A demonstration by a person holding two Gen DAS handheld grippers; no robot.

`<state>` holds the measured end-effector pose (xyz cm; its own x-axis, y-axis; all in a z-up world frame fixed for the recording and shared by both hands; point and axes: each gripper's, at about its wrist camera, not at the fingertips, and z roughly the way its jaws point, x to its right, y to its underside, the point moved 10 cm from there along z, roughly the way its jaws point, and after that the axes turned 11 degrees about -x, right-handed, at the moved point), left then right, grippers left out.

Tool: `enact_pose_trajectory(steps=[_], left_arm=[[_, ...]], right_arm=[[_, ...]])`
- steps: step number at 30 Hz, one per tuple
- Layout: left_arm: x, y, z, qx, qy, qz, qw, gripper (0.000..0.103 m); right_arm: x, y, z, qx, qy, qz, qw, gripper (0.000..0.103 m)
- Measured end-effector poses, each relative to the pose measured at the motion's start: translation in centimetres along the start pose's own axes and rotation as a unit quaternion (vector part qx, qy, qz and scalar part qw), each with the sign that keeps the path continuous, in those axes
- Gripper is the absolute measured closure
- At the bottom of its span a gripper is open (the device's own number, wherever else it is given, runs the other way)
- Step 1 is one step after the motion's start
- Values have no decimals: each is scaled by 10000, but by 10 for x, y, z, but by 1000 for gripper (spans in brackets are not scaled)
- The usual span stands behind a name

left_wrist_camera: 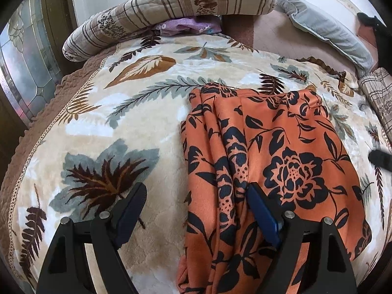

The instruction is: Fold small clothes

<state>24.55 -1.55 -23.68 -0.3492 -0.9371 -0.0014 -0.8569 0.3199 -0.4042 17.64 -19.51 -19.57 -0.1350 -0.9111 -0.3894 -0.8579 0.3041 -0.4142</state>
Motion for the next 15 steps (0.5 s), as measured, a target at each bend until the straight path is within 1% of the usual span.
enact_pose_trajectory(steps=[2, 4, 6, 8, 9, 10, 12, 15], left_arm=[[0, -2, 1, -4, 20, -23, 10000, 19], [1, -3, 2, -9, 36, -36, 10000, 19], [2, -3, 4, -28, 33, -24, 10000, 18], [2, -3, 7, -53, 42, -6, 10000, 18], [2, -3, 7, -64, 40, -2, 10000, 18], [2, -3, 7, -76, 52, 2, 10000, 18], [1, -4, 7, -122, 142, -21, 9998, 17], [-4, -5, 7, -221, 435, -141, 9987, 17]], right_arm=[[3, -14, 7, 8, 4, 96, 10000, 44], [5, -24, 22, -93, -98, 236, 9996, 44], [8, -23, 39, -285, -148, 371, 9988, 44], [18, -18, 67, -646, -63, 608, 9960, 44], [20, -18, 72, -626, -90, 639, 9959, 44], [20, -20, 71, -535, -112, 612, 9966, 44], [19, -21, 67, -512, -91, 549, 9971, 44], [18, -16, 56, -487, -115, 517, 9974, 44]])
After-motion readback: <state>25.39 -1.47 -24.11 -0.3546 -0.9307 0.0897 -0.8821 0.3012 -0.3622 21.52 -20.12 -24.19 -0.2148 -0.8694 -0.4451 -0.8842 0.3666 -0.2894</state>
